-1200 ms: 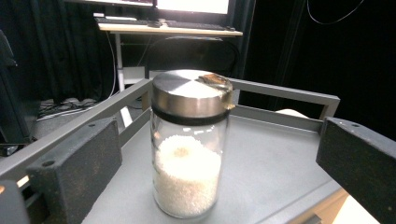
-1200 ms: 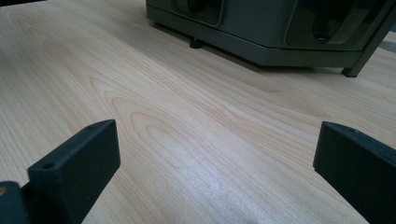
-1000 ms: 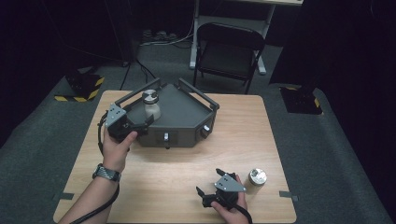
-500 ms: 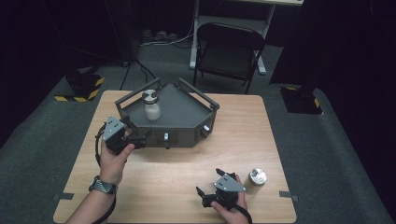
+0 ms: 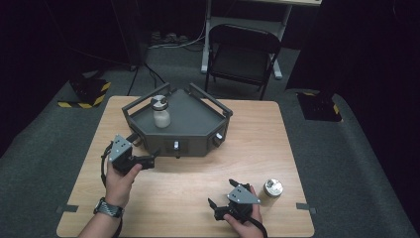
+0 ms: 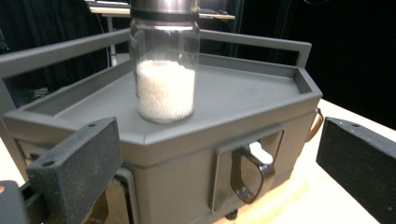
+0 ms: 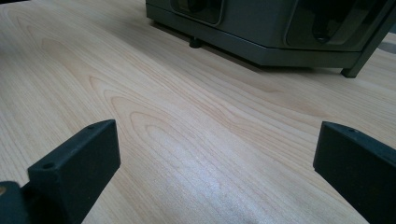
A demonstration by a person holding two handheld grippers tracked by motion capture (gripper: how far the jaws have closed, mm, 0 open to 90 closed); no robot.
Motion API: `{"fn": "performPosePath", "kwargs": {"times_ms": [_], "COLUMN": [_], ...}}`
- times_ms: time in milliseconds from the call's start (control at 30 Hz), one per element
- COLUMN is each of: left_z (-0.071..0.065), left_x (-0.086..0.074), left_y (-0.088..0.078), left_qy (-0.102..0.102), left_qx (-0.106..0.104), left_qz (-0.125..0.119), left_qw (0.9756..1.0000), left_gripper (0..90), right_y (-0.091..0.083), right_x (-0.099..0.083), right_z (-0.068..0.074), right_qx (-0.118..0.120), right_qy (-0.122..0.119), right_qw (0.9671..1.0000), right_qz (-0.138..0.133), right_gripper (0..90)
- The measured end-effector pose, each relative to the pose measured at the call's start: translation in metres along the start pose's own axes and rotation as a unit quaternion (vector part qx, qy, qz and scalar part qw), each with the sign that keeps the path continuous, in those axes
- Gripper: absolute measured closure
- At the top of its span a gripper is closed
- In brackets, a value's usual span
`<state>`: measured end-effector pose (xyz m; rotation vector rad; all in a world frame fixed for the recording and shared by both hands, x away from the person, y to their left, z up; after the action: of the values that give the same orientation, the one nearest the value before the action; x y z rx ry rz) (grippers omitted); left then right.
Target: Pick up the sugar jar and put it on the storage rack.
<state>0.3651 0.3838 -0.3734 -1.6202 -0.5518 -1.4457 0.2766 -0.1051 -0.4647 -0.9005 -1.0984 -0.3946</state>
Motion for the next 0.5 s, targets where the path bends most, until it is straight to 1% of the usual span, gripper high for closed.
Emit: {"fn": "performPosePath", "kwargs": {"times_ms": [333, 500], "left_z": [-0.009, -0.012], "left_x": [-0.015, -0.023], "left_y": [-0.01, -0.013], "left_qy": [0.006, 0.004], "left_qx": [-0.004, -0.006], "left_qz": [0.012, 0.02], "left_qw": [0.9999, 0.9998], "left_gripper": [0.5, 0.5], "right_y": [0.0, 0.0], "right_x": [0.0, 0.0], "right_z": [0.001, 0.001], "right_qx": [-0.001, -0.002], "right_qy": [-0.002, -0.002], "right_qw": [1.0, 1.0], "right_qz": [0.001, 0.001], "right_gripper": [0.5, 0.5]}}
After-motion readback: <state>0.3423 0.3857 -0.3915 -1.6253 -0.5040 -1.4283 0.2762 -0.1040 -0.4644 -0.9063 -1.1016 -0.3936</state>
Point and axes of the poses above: each handheld gripper's, and its own axes: y roughly forward along the jaws, x roughly out of its top, z roughly to its left, the point moved 2 cm from there along y, roughly forward along the jaws, and after that the axes turned 7 degrees about y, right-handed, at the moved point
